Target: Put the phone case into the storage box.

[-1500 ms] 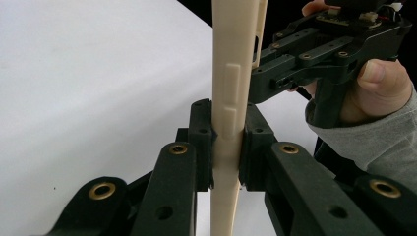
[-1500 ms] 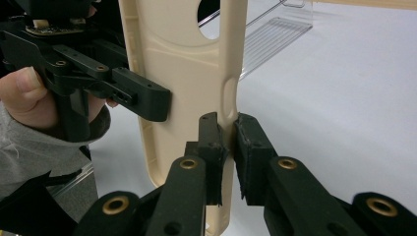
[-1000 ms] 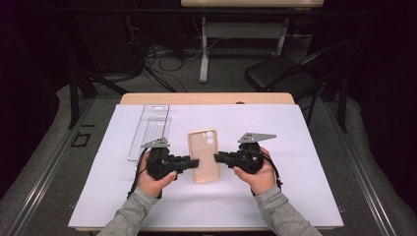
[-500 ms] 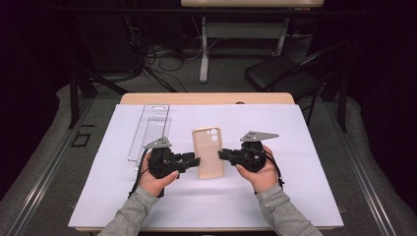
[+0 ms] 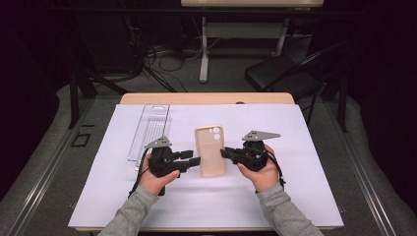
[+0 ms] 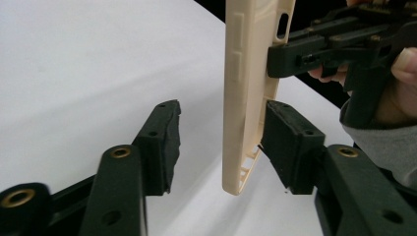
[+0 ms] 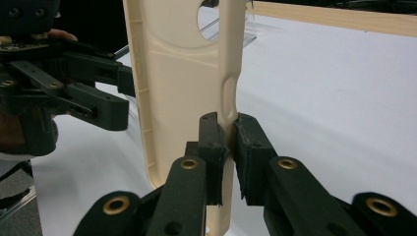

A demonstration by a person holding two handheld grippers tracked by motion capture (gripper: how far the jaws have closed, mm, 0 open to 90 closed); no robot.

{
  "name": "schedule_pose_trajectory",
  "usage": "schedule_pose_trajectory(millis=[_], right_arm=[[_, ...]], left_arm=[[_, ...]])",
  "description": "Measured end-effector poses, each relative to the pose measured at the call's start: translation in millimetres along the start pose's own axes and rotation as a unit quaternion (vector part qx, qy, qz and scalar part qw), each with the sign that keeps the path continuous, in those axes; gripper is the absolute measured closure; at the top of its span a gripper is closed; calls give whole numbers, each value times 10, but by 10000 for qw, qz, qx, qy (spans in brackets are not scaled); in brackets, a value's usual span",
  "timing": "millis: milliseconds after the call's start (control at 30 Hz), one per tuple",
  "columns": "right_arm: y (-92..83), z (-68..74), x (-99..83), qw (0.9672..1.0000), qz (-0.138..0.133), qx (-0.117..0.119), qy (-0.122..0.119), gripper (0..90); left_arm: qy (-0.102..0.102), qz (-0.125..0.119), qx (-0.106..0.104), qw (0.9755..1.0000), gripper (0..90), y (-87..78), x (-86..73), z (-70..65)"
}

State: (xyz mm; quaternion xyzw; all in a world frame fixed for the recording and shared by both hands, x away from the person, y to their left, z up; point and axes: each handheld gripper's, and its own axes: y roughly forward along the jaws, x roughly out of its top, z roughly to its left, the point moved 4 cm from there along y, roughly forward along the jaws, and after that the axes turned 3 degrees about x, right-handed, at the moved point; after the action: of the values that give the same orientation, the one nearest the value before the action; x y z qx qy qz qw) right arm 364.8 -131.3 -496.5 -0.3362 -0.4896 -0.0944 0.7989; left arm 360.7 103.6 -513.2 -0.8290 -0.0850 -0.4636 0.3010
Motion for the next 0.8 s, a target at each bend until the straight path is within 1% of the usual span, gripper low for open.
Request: schedule_pose_trajectory(millis=[33, 167, 200, 267, 333, 367, 467, 533, 567, 600, 667, 700, 733, 800], right_arm=[[-2, -6, 0, 10000, -12, -22, 5, 825], [-9, -25, 0, 9999, -22, -107, -1, 825], [-10, -27, 0, 9999, -21, -123, -2, 825], [-11, -31, 1, 9999, -32, -159, -2, 826], [-12, -36, -1, 9998, -28, -204, -7, 826], [-13, -39, -2, 9997, -27, -223, -11, 826], [-11, -45, -5, 9996, -16, -287, -56, 825], [-8, -45, -8, 9995, 1, -321, -77, 825], [-6, -42, -10, 9994, 7, -329, -79, 826], [-5, -41, -10, 9994, 5, -333, -87, 825], [1, -43, -12, 9994, -3, -342, -97, 825], [2, -41, -14, 9994, 4, -348, -87, 825], [4, -40, -15, 9994, 10, -348, -87, 825], [12, -34, -21, 9993, 32, -361, -110, 825]], left_arm=[[-3, -32, 46, 10000, 433, -11, 8, 15], [-15, -113, 208, 9997, 407, -52, 33, 75], [10, -141, 263, 9996, 399, -60, 40, 92], [70, -129, 284, 9995, 398, -66, 45, 106], [165, -77, 427, 9989, 397, -69, 47, 117], [211, -58, 441, 9988, 398, -65, 47, 128], [153, 34, 485, 9987, 398, -69, 42, 157], [-11, 78, 434, 9990, 404, -76, 41, 175], [-14, 88, 445, 9990, 413, -78, 40, 183], [32, 112, 510, 9986, 421, -79, 36, 196], [153, 236, 695, 9972, 424, -83, 28, 227], [162, 282, 791, 9963, 431, -87, 24, 245], [127, 304, 833, 9960, 438, -89, 21, 264], [47, 350, 821, 9960, 442, -96, 16, 290]])
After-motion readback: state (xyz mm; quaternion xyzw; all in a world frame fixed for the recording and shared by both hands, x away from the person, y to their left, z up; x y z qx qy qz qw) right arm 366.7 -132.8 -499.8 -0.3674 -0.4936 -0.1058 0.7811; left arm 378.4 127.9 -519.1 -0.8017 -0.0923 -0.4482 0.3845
